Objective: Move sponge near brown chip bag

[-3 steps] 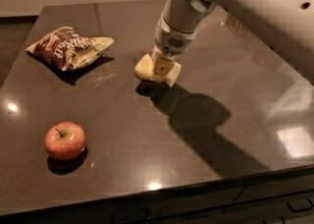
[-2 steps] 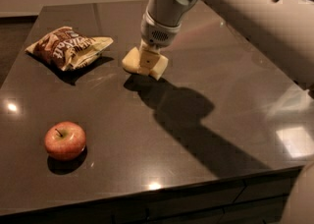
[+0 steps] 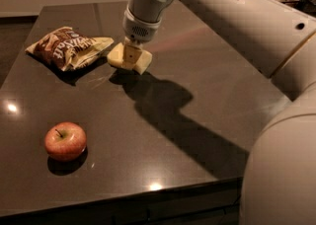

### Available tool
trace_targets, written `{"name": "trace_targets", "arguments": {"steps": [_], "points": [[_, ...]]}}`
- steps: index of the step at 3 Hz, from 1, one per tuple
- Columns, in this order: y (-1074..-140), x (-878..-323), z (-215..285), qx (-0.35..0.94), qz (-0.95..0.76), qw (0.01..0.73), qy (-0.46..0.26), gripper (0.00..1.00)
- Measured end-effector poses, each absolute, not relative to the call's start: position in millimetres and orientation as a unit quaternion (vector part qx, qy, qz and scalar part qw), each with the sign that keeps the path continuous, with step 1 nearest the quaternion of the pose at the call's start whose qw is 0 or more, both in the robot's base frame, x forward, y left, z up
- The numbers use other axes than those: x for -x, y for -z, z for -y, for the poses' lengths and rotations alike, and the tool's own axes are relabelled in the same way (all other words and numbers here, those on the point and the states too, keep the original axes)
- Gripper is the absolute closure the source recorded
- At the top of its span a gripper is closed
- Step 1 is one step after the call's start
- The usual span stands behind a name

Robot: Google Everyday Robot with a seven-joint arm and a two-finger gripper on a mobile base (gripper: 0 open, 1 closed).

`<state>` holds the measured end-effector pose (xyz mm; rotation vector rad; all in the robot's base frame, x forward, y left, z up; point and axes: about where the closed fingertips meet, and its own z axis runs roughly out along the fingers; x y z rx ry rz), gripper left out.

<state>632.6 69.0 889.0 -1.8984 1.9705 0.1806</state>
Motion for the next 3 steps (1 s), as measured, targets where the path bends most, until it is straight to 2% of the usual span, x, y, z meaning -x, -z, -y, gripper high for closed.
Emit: {"name": "trace_targets", "arguments": {"steps": [1,3], "points": [[-884.1,-637.4,-84.4,0.682,-0.701,0.192,-0.075,0.82],[-876.3,-636.4,-94.0,0.684,-0.701,0.182,-0.088,0.36]]}}
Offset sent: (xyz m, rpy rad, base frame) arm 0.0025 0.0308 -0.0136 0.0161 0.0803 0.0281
